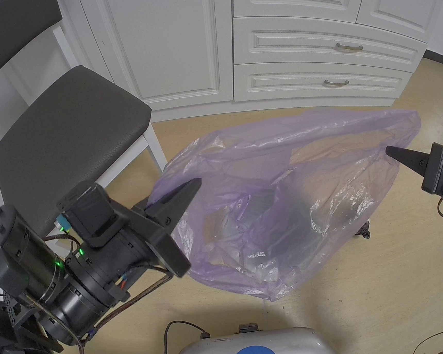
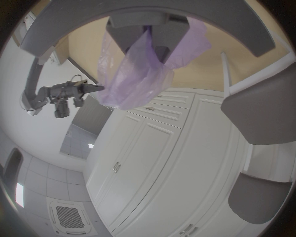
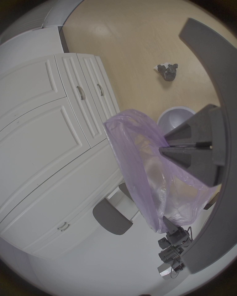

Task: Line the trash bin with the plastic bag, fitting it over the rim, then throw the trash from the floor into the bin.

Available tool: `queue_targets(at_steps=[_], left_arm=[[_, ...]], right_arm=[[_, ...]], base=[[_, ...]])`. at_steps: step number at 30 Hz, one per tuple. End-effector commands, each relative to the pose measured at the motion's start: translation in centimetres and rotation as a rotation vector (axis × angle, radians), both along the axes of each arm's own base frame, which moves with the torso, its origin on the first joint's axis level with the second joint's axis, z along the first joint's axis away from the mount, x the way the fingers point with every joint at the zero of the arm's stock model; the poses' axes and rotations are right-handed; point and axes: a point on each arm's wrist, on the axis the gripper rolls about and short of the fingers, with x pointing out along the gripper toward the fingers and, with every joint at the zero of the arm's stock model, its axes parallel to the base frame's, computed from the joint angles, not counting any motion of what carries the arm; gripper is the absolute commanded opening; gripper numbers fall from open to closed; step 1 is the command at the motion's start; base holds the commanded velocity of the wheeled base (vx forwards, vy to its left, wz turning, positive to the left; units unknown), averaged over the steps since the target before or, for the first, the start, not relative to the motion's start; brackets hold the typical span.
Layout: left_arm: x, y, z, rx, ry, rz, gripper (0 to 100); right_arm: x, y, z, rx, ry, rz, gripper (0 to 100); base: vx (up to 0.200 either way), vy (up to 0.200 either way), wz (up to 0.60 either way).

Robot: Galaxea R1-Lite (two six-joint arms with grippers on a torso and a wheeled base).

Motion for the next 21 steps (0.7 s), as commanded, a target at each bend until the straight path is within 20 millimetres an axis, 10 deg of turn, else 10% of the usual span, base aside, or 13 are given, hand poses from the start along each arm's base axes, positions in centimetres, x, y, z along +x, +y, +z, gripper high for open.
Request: queue_targets(at_steps=[1,21], left_arm=[[1.0,-0.8,-0.1,0.012,-0.003,0.067,0],[3.5,-1.5,-1.4,0.155,-0.04,0.369,0]], right_arm=[[-0.9,-0.4,1.6,0.016,-0.028,-0.014,0],[-2.8,-1.5,2.6,-0.038,0.006,-0.033,0]], base=[[0.0,0.0,0.0],[0.0,0.0,0.0]])
